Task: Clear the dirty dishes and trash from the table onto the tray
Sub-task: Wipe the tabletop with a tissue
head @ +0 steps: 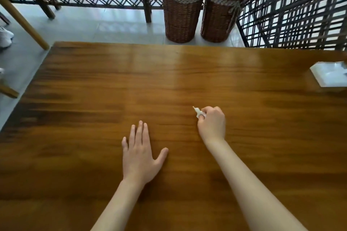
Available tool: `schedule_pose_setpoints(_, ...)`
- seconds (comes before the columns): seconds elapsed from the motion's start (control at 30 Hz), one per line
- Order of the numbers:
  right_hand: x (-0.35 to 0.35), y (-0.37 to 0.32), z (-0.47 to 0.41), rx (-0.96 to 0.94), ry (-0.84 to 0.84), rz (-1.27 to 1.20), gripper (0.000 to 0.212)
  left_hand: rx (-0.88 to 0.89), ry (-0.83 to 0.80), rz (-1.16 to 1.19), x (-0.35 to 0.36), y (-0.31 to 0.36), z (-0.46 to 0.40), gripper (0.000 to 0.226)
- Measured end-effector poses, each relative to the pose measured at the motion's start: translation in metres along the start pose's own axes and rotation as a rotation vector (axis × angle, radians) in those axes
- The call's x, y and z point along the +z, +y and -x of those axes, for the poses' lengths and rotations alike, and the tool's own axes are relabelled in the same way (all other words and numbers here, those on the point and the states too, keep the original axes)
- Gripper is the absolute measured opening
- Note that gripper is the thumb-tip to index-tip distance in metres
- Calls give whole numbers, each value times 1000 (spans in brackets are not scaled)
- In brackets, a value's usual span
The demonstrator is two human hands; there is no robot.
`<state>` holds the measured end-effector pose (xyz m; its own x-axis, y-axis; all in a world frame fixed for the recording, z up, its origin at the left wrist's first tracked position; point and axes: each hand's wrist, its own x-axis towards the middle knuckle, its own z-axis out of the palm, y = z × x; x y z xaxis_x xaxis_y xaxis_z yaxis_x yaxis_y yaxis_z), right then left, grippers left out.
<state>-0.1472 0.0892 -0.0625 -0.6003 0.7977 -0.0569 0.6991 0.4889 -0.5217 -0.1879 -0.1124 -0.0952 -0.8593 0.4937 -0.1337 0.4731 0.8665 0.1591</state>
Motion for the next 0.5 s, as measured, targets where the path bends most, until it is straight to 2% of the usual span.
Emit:
schedule_pose_setpoints(0.3,32,-29,38,32,53,-81,21,18,23,5,7,-3,-1,97)
schedule_pose_setpoints(0.5,62,-85,46,-189,-120,-120,21,41,17,54,8,-6,0,97)
